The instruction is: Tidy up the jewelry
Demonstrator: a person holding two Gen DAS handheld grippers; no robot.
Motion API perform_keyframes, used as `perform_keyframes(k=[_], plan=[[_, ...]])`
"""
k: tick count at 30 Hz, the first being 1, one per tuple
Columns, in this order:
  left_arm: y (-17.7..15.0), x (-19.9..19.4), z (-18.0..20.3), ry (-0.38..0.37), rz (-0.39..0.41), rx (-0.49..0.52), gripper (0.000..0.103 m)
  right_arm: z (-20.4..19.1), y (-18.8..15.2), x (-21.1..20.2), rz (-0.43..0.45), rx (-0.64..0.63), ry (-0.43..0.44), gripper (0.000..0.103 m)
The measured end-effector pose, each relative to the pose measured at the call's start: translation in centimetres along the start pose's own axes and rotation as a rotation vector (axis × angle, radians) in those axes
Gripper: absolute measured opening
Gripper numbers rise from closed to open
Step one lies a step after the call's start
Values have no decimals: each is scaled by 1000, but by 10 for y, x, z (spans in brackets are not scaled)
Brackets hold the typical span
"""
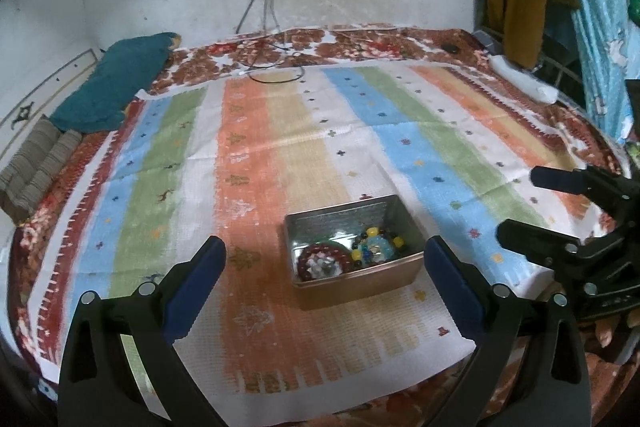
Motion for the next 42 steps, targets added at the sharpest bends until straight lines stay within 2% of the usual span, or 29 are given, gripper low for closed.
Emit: perform_keyframes(k=[2,16,42], plan=[[0,1,-1,16,0,4,97,0,0,-1,3,-1,-1,97],[2,1,-6,-23,-2,-28,97,2,1,-1,4,2,2,97],[1,1,1,-40,2,-11,97,8,-3,-2,4,9,9,97]])
Point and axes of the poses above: each gripper's, at about its wrist camera, not at the fingertips, and x roughly the way its jaws point, z to its right, y to its top, the point moved 5 cm from there along x, roughly the way its jaws point, and after that the axes turned 3 degrees about -x, right-handed, at the moved point
